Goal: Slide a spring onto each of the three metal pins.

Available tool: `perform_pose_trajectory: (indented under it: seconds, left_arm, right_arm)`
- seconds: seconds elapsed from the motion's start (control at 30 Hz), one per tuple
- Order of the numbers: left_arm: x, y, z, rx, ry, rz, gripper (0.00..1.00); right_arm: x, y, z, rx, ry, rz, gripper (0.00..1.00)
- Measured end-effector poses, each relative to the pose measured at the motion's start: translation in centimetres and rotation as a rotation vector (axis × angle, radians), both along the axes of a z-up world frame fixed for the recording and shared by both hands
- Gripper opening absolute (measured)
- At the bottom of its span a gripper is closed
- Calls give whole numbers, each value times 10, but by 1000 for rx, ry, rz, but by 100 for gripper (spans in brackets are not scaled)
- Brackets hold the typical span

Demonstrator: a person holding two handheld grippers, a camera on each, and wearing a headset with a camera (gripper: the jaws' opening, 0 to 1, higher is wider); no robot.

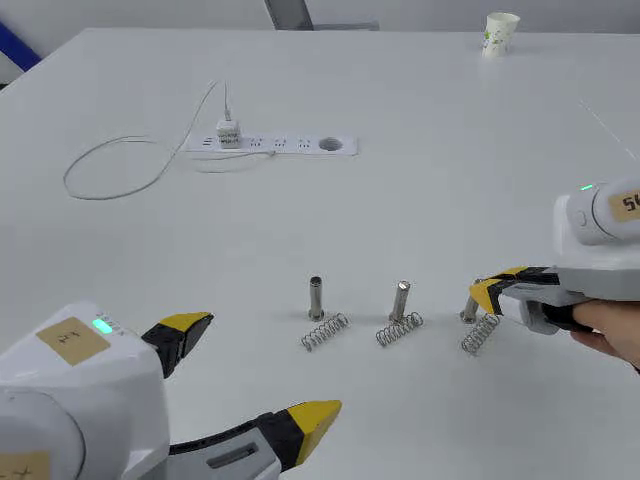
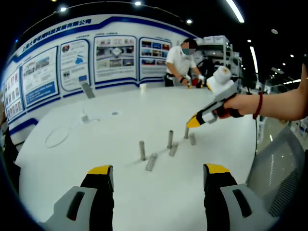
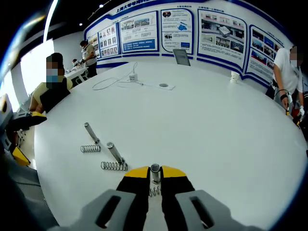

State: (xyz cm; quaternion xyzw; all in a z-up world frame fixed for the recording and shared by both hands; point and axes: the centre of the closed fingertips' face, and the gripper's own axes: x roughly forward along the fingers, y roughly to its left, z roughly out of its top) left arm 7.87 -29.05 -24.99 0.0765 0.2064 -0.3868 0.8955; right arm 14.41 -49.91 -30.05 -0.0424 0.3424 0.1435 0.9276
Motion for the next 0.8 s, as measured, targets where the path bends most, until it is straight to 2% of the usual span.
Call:
perform_pose_trajectory:
  seconds: [0.23,0.47,0.8]
  left_arm:
    - [2,1,-1,12,-2,-5,76]
    - [6,1,-3,24,-4,-12,73]
    - [17,1,-12,59,-1,-37,66]
  right_arm:
    - [2,0,6,9,-23,-2,15]
    - [-2,-1,12,23,-43,-13,21]
    - [-10,2,25,89,-88,-15,31]
